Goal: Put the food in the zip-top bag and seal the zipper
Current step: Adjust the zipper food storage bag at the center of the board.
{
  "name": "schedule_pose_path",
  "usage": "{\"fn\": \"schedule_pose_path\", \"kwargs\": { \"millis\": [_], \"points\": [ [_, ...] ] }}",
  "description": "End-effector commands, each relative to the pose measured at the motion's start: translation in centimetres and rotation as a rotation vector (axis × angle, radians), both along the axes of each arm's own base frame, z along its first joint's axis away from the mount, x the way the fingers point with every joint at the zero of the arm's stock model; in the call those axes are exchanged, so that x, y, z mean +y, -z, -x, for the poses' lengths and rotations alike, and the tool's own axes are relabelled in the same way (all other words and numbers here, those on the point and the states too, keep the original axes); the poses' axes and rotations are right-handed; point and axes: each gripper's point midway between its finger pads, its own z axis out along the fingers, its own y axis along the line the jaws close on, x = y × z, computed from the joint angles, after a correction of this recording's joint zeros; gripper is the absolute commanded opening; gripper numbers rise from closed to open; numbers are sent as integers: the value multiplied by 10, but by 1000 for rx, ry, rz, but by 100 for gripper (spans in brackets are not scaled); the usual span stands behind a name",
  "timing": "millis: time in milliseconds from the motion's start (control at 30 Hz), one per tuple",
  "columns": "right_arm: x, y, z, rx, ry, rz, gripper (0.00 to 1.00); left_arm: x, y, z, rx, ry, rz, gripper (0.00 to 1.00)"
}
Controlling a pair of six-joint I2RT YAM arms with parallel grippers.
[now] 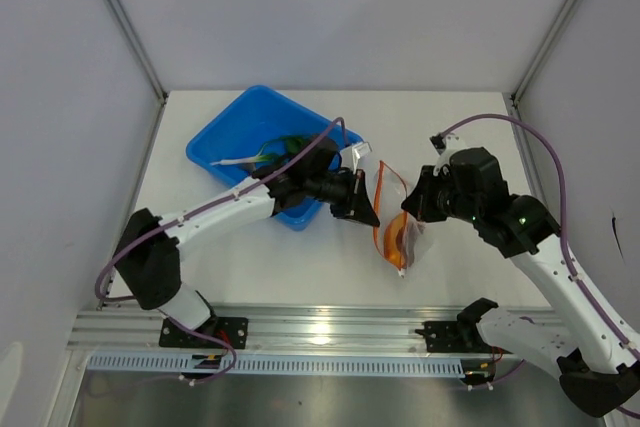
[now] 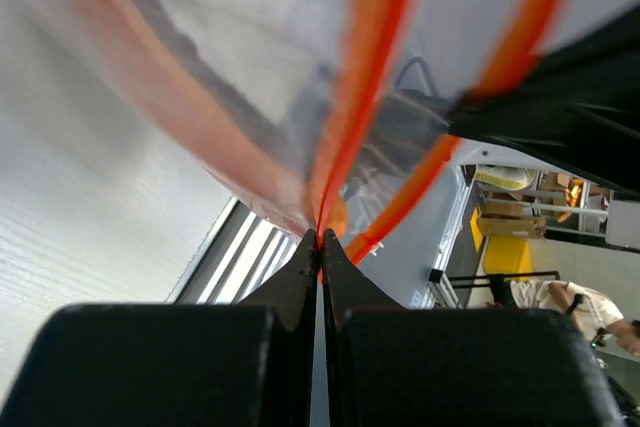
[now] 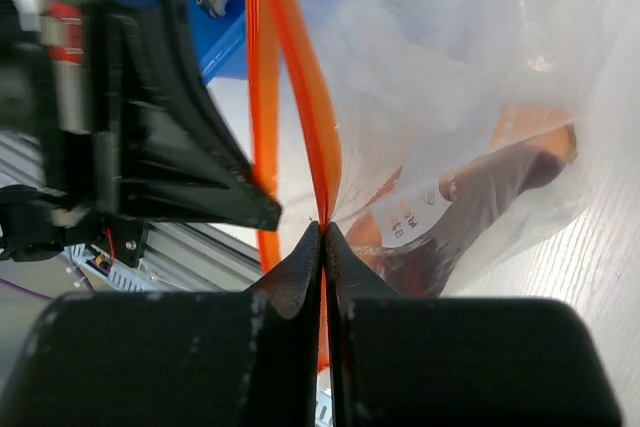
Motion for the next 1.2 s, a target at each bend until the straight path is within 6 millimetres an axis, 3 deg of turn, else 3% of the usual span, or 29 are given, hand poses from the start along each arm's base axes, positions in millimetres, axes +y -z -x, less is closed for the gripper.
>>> {"fn": "schedule_pose_path", "kwargs": {
  "millis": [0,100,167,200,233,267,400,567,600,667,700,800,867,900,933,1000,1033,1167],
  "points": [
    [5,-31,-5,-106,-24,-61,0,5,-65,2,-189,0,129,1],
    [9,-19,-7,-81,-29,-59,0,13,-35,-5,-157,-40,40,1],
    [14,1,-7,-31,-33,-59,0,14,7,-1,-53,-17,-36,1],
    [19,12,-6,-7,-50,-66,0,13,16,-2,-37,-19,-43,1],
    [20,16,-5,2,-51,-70,0,19,42,2,-2,-26,-87,1],
    [22,19,-4,11,-52,-77,0,21,46,3,-5,-34,-84,1],
    [17,22,-3,3,-42,-60,0,29,42,-1,-76,-74,-77,1],
    [13,-6,-10,-87,-39,-50,0,31,-24,-20,-289,-106,-23,1],
    [13,-10,-13,-104,-47,-39,0,26,-53,-26,-354,-107,23,1],
    [13,-22,-16,-132,-46,-38,0,26,-69,-28,-388,-107,36,1],
    [14,-36,-17,-160,-55,-50,0,23,-95,-30,-429,-108,78,1],
    [24,-67,-5,-240,-138,-126,0,22,-114,-22,-454,-84,136,1],
    [28,-76,6,-274,-177,-164,0,23,-100,-18,-433,-84,122,0],
    [30,-71,8,-275,-186,-172,0,23,-89,-20,-408,-94,97,1],
    [28,-70,12,-281,-185,-179,0,26,-61,-19,-362,-94,42,1],
    [25,-53,11,-232,-158,-156,0,26,-37,-18,-307,-97,0,1],
    [25,-41,11,-202,-157,-142,0,28,-13,-12,-260,-82,-30,1],
    [26,-32,11,-186,-143,-138,0,25,-14,-10,-246,-77,-3,1]
  ]
}}
